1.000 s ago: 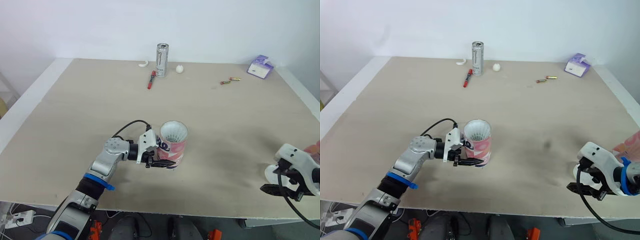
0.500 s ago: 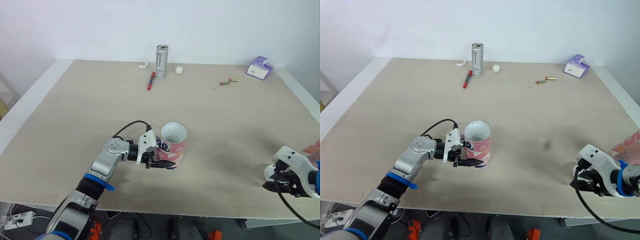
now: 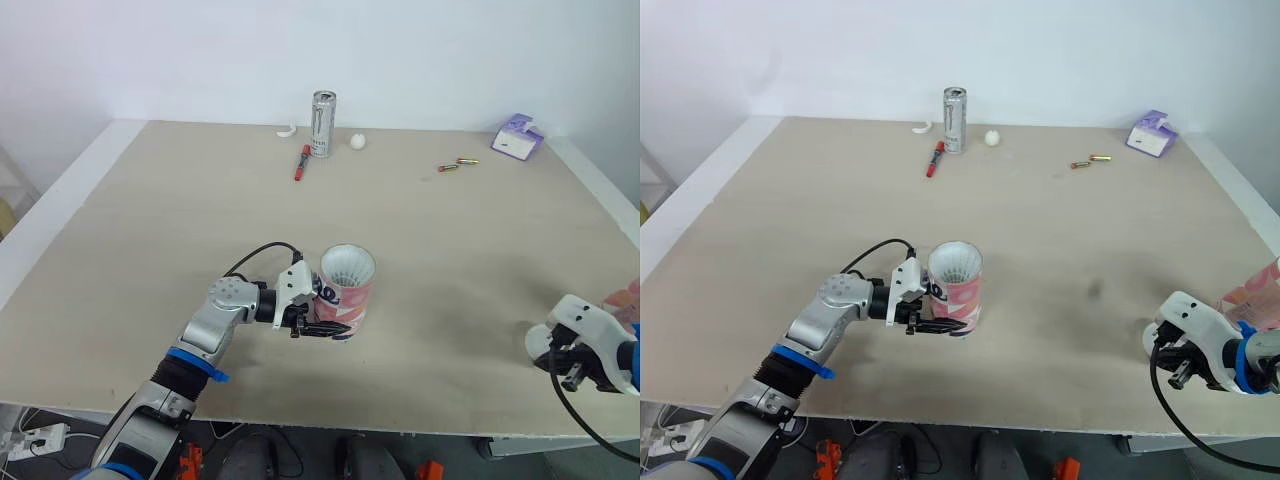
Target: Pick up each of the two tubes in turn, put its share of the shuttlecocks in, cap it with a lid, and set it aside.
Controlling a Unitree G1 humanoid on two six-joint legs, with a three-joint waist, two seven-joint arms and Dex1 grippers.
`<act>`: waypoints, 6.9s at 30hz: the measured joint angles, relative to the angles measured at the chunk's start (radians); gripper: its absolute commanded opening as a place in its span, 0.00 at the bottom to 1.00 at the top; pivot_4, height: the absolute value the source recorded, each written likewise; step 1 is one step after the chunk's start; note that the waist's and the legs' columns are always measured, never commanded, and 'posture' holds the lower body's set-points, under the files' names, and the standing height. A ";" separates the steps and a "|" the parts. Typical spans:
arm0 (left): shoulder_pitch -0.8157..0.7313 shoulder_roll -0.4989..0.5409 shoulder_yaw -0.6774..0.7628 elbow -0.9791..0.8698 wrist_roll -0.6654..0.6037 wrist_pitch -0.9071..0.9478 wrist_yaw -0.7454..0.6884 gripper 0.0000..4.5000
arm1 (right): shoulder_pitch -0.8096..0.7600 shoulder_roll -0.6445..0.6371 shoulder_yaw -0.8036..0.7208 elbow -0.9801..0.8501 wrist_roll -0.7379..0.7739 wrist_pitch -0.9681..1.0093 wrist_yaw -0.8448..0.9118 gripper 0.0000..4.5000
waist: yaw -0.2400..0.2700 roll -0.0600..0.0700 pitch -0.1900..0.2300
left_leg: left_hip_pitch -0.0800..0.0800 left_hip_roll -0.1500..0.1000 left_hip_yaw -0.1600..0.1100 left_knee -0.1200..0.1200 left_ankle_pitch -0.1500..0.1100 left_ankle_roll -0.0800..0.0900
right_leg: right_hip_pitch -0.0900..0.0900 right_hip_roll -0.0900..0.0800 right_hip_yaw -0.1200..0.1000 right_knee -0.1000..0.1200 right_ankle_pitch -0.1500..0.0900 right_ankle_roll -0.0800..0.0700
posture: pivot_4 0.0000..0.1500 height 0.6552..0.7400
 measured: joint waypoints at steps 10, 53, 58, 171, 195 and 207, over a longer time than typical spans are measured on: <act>-0.002 0.007 -0.002 0.005 -0.001 0.003 -0.004 0.59 | -0.373 -0.132 0.048 -0.188 0.055 -0.272 0.159 0.01 | -0.003 0.010 -0.004 | 0.001 0.001 -0.001 -0.001 0.000 0.000 | 0.000 0.001 -0.001 0.000 -0.001 -0.002 | 1.00 1.00; -0.013 0.015 -0.005 -0.022 -0.003 0.055 -0.039 0.59 | -1.356 0.221 0.822 -0.041 0.078 -0.621 0.541 0.01 | -0.002 0.006 -0.005 | 0.000 0.002 0.000 0.000 -0.006 -0.006 | -0.003 -0.003 -0.002 0.004 -0.002 -0.010 | 1.00 1.00; -0.009 0.015 -0.002 -0.030 -0.003 0.064 -0.037 0.59 | -1.357 0.235 0.823 -0.020 0.073 -0.633 0.543 0.01 | -0.002 0.006 -0.005 | 0.000 0.002 0.001 0.000 -0.006 -0.006 | -0.003 -0.003 -0.002 0.004 -0.002 -0.009 | 1.00 1.00; 0.018 0.037 0.005 -0.055 -0.029 0.111 -0.020 0.59 | -1.179 0.508 0.649 -0.129 0.150 0.159 0.154 0.01 | -0.004 0.001 -0.014 | 0.005 0.009 -0.002 -0.002 -0.009 -0.009 | -0.001 0.000 -0.006 0.004 -0.007 -0.021 | 1.00 1.00; 0.023 0.032 -0.001 -0.040 -0.022 0.111 -0.016 0.59 | -1.213 0.476 0.743 -0.112 0.052 0.111 0.227 0.01 | -0.004 -0.004 -0.027 | 0.013 0.011 -0.004 -0.004 -0.012 -0.013 | 0.002 -0.005 -0.014 0.004 -0.012 -0.024 | 1.00 1.00; 0.022 0.032 -0.006 -0.044 -0.020 0.067 -0.017 0.59 | -1.190 0.531 0.555 -0.014 0.235 0.245 0.243 0.01 | 0.001 0.001 -0.022 | 0.000 0.011 -0.012 -0.003 -0.011 -0.014 | -0.002 -0.013 -0.031 0.004 -0.011 -0.028 | 1.00 1.00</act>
